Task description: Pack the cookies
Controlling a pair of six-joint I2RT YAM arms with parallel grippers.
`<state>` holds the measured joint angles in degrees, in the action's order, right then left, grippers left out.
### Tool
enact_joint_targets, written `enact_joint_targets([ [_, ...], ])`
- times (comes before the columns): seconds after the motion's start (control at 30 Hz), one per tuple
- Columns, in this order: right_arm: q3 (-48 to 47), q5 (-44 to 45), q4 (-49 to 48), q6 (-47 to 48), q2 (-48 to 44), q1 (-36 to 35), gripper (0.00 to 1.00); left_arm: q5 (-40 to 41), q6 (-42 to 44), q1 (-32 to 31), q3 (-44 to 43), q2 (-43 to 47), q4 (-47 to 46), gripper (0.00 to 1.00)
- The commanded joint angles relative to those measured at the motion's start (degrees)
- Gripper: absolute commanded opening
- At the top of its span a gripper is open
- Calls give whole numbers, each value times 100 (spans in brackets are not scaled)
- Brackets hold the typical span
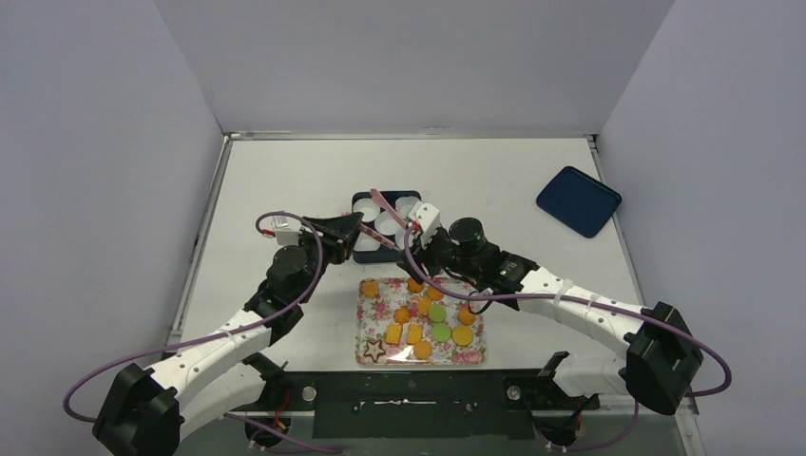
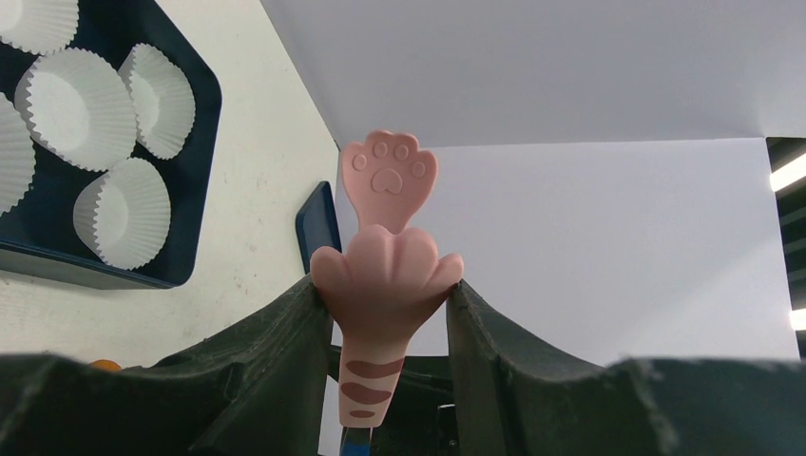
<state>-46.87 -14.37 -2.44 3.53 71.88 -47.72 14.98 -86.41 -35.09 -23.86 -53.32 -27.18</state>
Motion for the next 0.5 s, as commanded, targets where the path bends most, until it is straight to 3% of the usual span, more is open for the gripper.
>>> enact_joint_targets([
  [0.0, -164, -102, -339, 77, 0, -27, 55, -30, -139, 33, -17, 30, -367, 0],
  [0.1, -164, -105, -320, 103, -11, -33, 46, -13, -190, 37, 21, 29, -372, 0],
  [0.3, -225, -235, -232, 147, -23, -32, 40, 87, -218, 37, 90, 54, -272, 0],
  [0.47, -330, -351, -76, 157, 29, -31, 37, 125, -38, 53, 118, 66, -257, 31],
])
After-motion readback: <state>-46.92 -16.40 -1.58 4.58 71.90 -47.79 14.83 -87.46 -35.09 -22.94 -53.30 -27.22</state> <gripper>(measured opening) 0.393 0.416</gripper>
